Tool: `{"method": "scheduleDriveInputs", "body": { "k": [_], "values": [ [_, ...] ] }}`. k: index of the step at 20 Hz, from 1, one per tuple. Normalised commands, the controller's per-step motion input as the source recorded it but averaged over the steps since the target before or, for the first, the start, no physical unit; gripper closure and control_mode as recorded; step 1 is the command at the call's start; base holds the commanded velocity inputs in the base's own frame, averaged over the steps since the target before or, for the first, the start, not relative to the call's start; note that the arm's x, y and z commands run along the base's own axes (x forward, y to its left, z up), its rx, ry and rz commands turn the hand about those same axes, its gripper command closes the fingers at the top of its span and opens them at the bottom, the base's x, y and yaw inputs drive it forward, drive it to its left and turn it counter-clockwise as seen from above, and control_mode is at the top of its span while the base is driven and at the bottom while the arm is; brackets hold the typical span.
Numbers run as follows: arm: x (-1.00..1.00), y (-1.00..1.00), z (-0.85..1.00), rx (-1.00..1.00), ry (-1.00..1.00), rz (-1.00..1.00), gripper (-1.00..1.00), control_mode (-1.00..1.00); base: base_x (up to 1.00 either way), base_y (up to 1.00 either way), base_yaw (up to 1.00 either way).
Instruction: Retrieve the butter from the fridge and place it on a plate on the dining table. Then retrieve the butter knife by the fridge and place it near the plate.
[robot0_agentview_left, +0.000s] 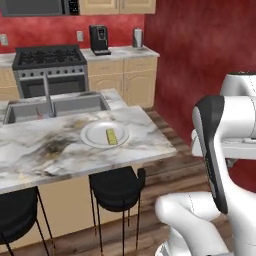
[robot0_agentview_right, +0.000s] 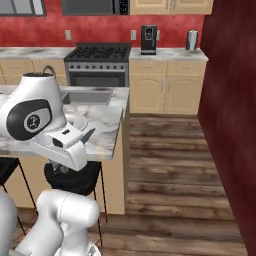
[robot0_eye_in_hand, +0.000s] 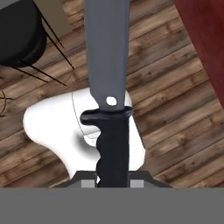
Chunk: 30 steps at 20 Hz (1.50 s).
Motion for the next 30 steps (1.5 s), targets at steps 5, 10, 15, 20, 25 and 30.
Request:
{"method": "scheduleDriveInputs", "body": {
  "k": [5,10,15,20,25,30],
  "values": [
    [0.0,0.0,0.0,0.0,0.0,0.0,1.0,1.0,0.62,0.3,0.0],
    [0.0,0.0,0.0,0.0,0.0,0.0,1.0,1.0,0.61,0.52,-0.05],
    [0.0,0.0,0.0,0.0,0.0,0.0,1.0,1.0,0.35,0.57,-0.08],
    [0.0,0.0,0.0,0.0,0.0,0.0,1.0,1.0,0.37,0.59,-0.07],
    [0.56,0.78,-0.15,0.0,-0.03,-0.06,1.0,-1.0,0.0,0.0,0.0],
    [0.76,0.82,-0.21,0.0,-0.03,-0.08,1.0,-1.0,0.0,0.0,0.0]
  ]
}}
